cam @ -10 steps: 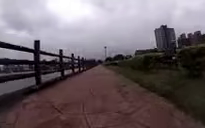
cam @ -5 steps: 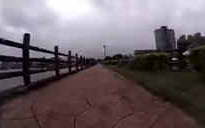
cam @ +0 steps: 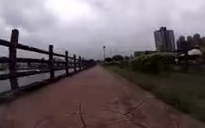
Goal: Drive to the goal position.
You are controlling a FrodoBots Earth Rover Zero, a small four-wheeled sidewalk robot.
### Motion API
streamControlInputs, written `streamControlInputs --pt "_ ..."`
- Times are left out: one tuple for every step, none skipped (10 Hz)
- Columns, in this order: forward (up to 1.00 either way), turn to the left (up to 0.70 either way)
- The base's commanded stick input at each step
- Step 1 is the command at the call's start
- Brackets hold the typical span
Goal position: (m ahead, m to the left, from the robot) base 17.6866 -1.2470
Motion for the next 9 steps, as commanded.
streamControlInputs --pt "1.0 0.0" --pt "1.0 0.0" --pt "1.0 0.0" --pt "1.0 0.0" --pt "1.0 0.0" --pt "1.0 0.0" --pt "1.0 0.0" --pt "1.0 0.0" --pt "1.0 0.0"
